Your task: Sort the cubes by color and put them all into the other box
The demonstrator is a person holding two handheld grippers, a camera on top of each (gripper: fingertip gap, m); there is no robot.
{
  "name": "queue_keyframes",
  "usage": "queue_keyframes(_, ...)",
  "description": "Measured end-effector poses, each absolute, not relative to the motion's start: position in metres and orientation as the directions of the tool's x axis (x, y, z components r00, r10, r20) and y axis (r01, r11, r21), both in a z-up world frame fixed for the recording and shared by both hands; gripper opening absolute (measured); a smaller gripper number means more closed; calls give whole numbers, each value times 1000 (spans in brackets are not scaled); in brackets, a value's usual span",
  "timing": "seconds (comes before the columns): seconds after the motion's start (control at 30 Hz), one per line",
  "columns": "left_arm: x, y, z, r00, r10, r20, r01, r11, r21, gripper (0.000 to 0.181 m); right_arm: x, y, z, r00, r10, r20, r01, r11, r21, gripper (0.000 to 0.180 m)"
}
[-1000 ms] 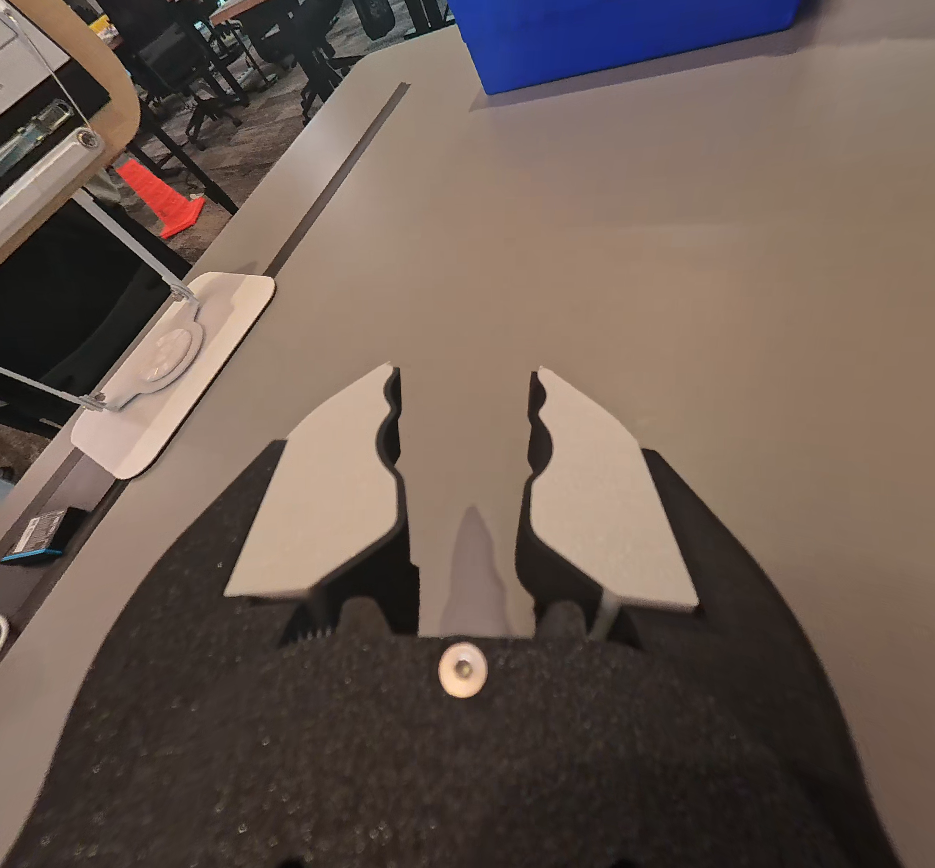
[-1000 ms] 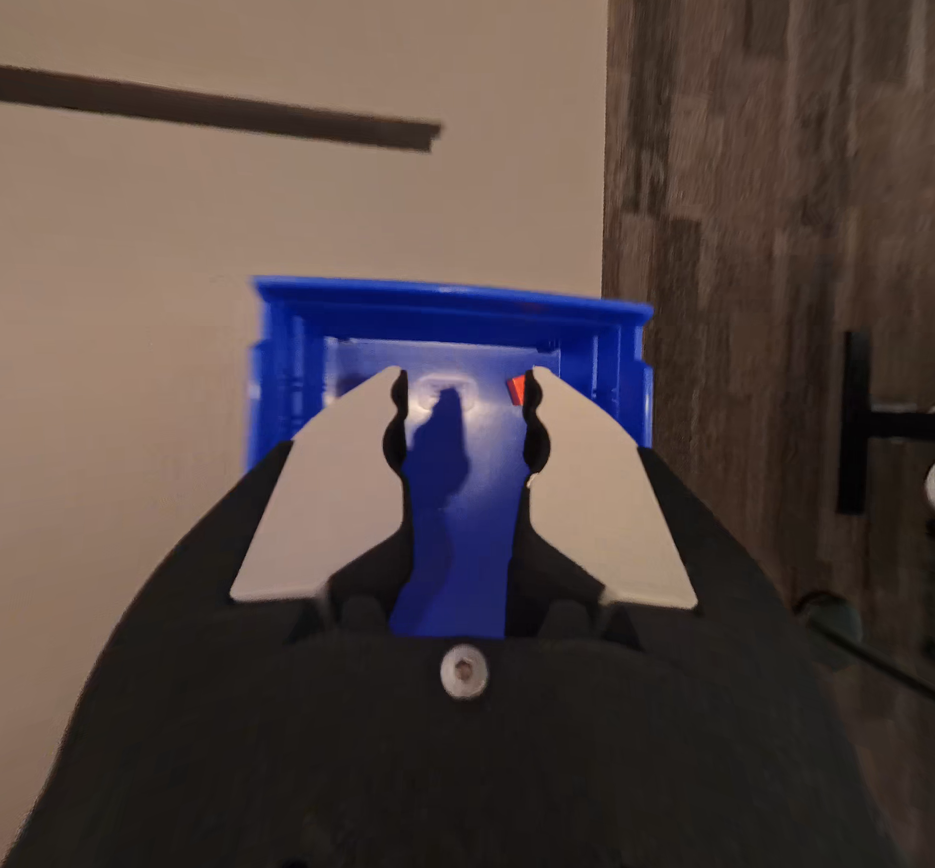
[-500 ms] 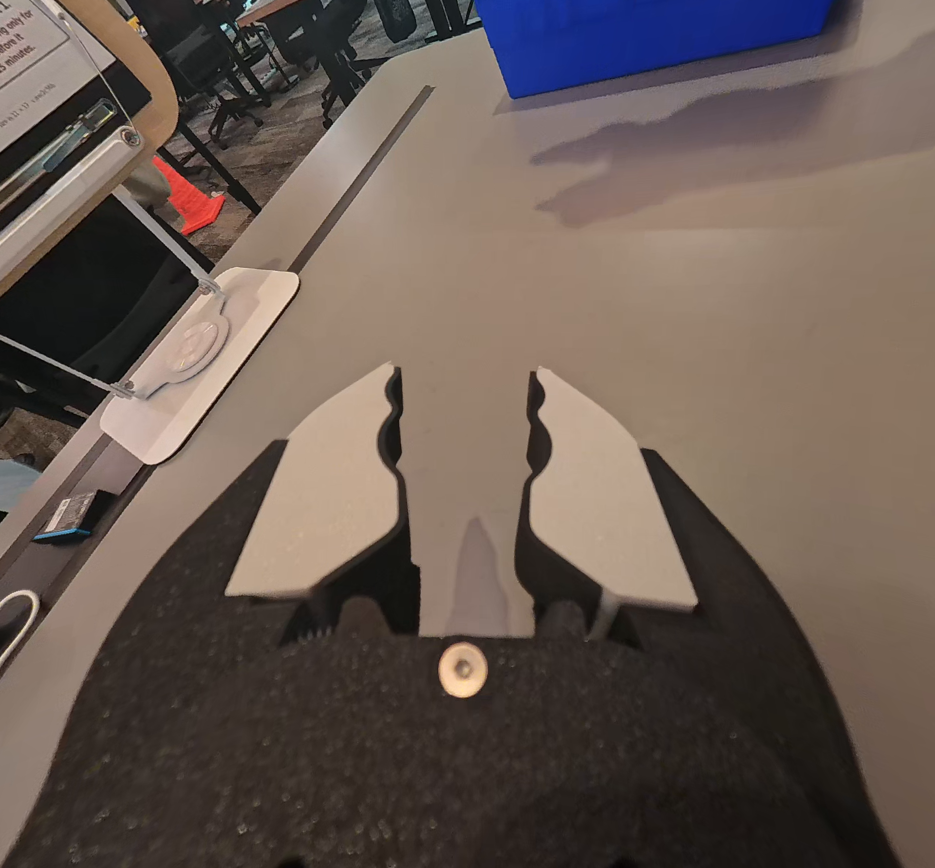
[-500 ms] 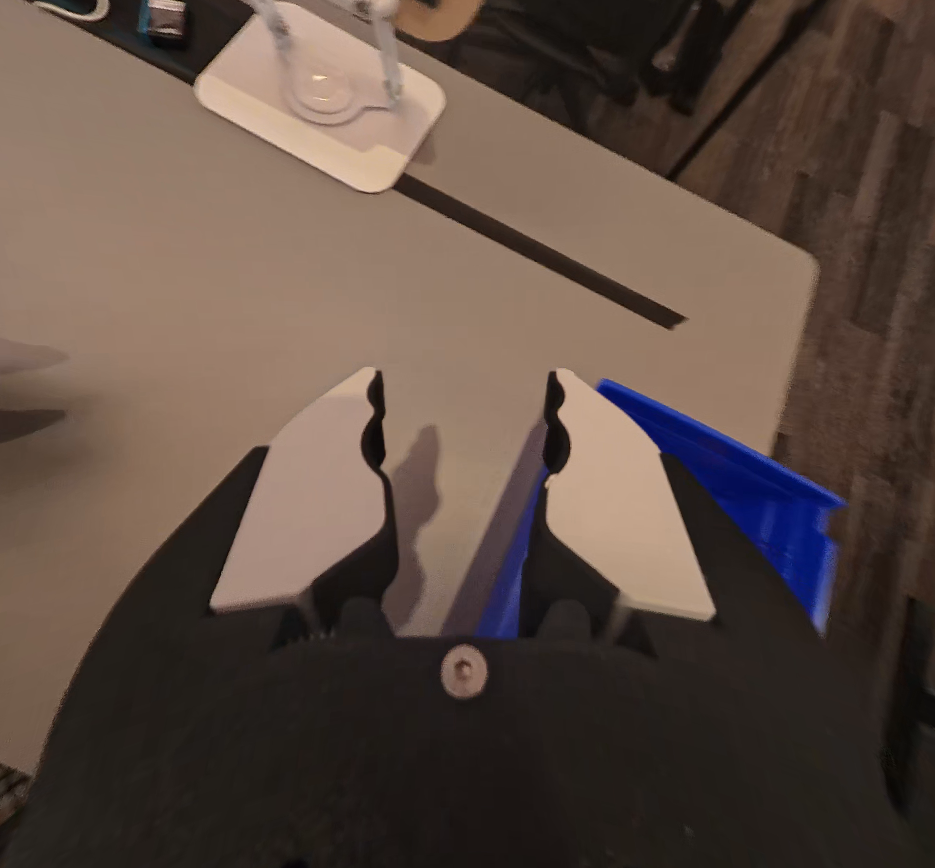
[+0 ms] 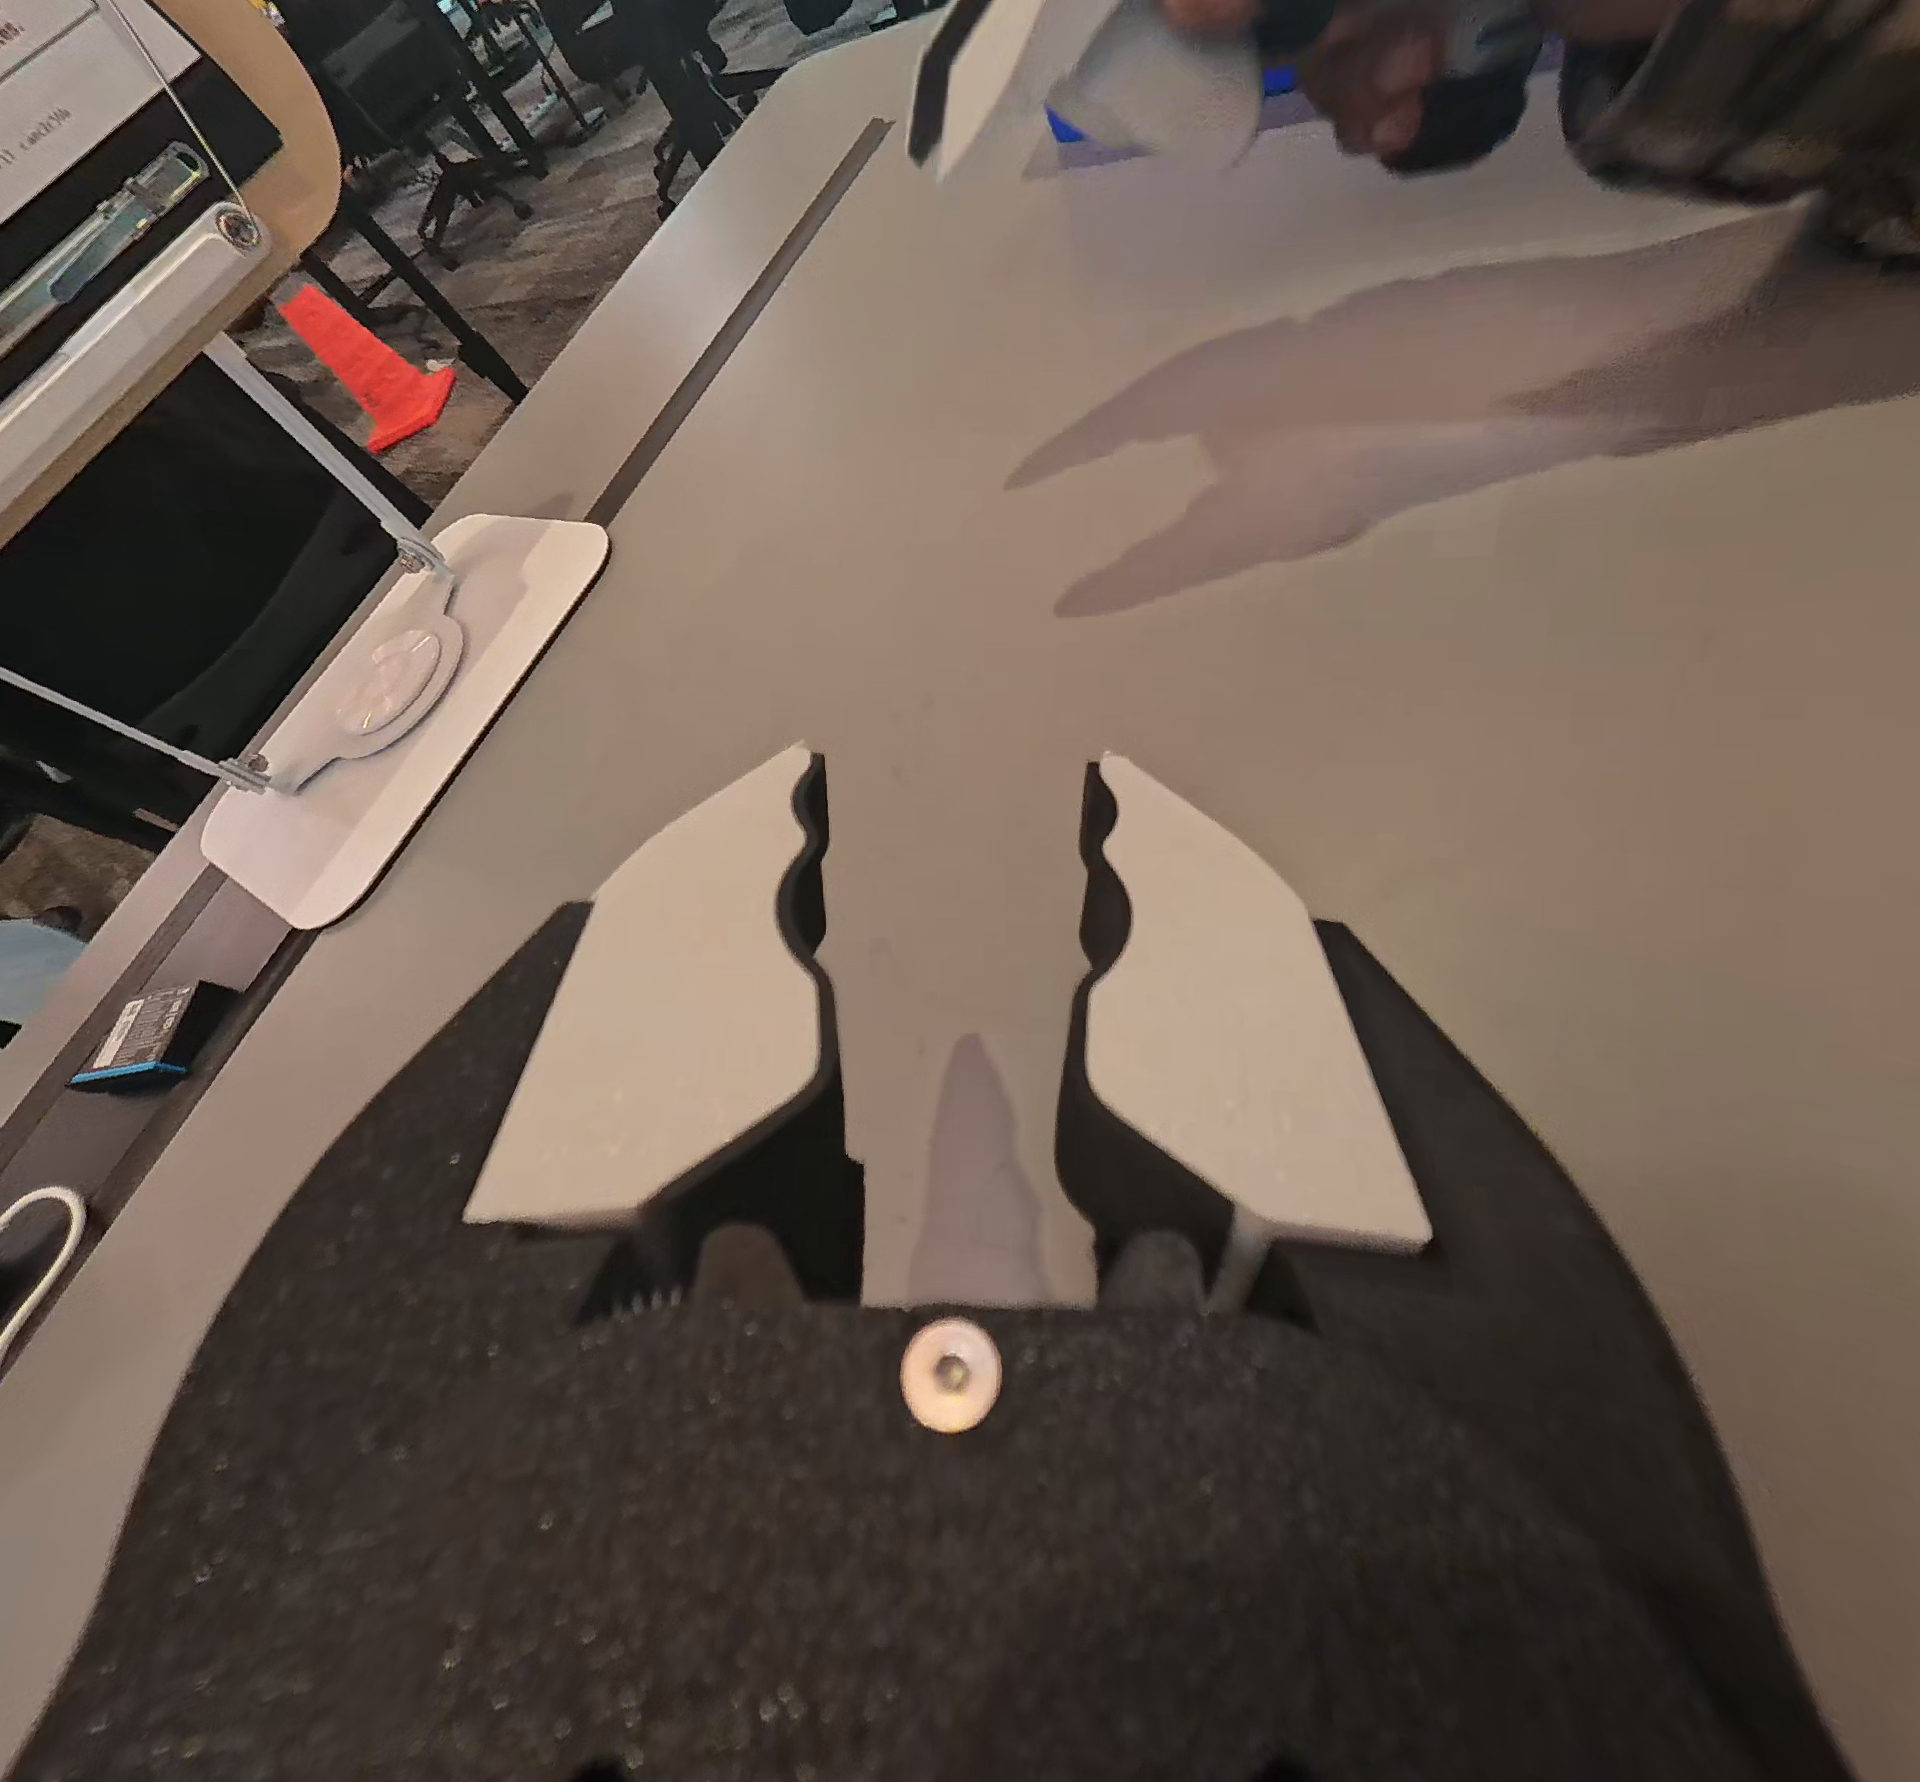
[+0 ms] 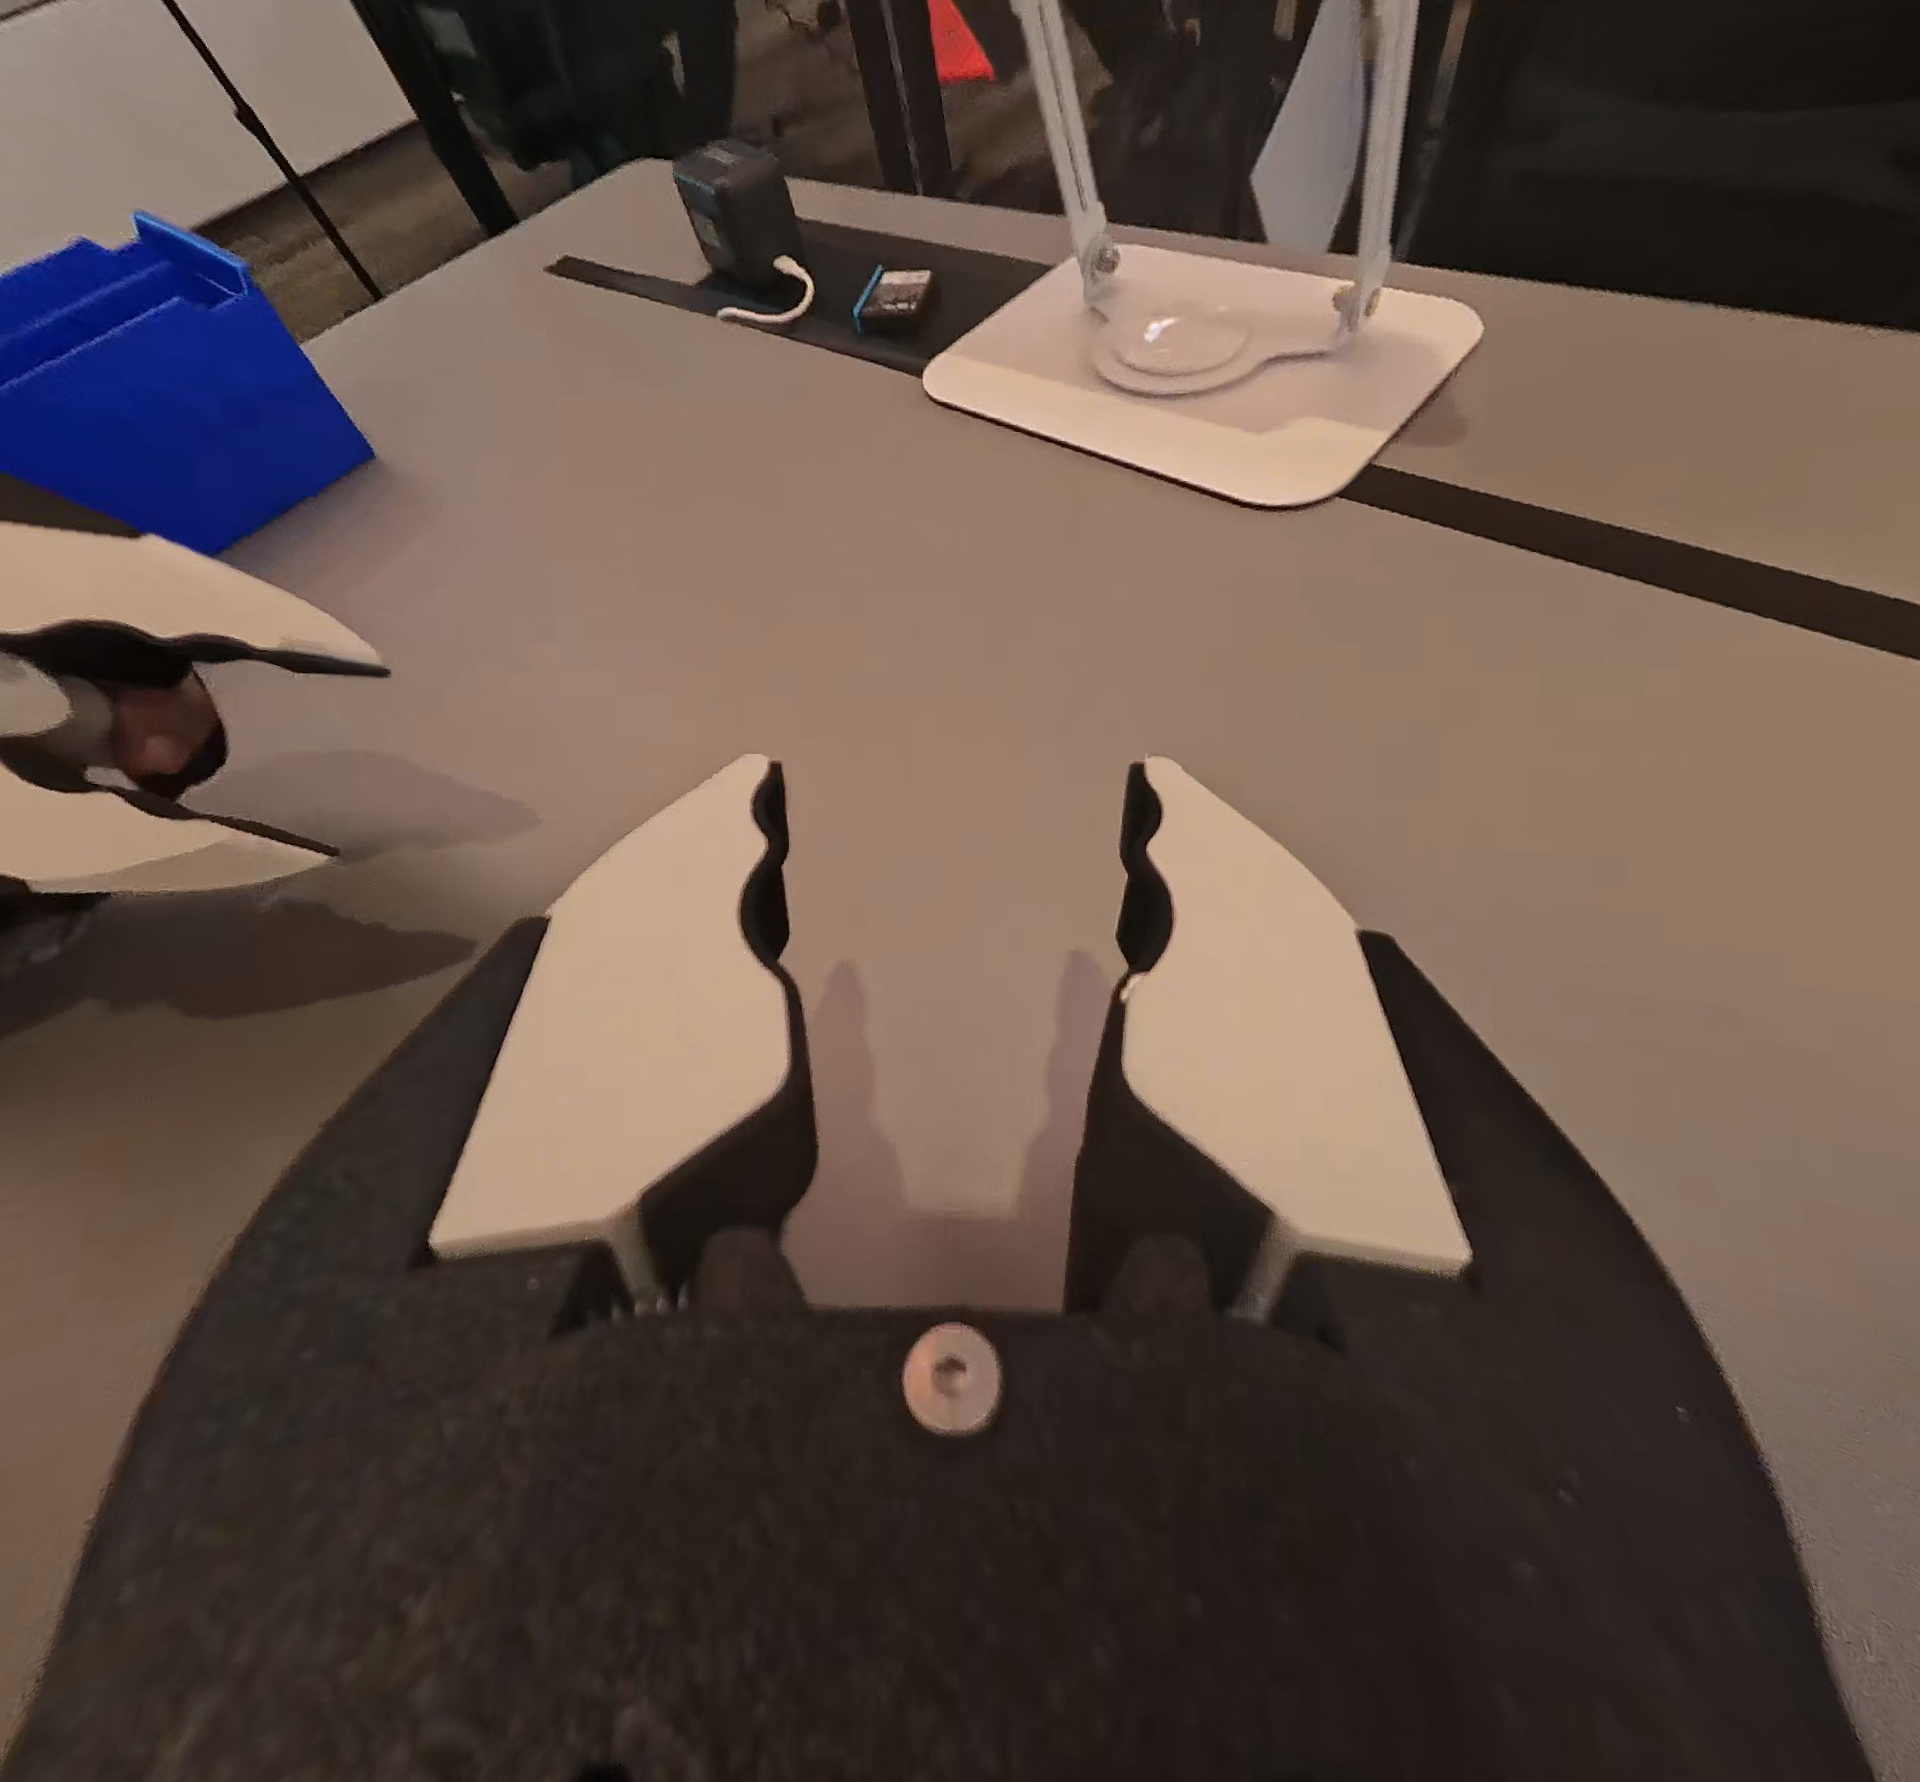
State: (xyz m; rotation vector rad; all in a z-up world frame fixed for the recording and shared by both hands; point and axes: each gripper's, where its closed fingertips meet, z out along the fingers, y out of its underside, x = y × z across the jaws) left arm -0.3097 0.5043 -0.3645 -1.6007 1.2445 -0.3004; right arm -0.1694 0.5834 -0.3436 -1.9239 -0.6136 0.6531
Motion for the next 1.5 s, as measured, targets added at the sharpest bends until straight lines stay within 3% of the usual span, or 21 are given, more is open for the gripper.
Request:
queue_keyframes(0.33,-311,507,-369,431,-823,-371,-573,68,-817,46,-198,572,-361,684,725,-84,159,-261,-952,62)
queue_keyframes(1.5,-371,544,-353,614,-726,-310,-486,-38,-873,43,-211,560,-362,630,769,-108,158,-263,-952,57)
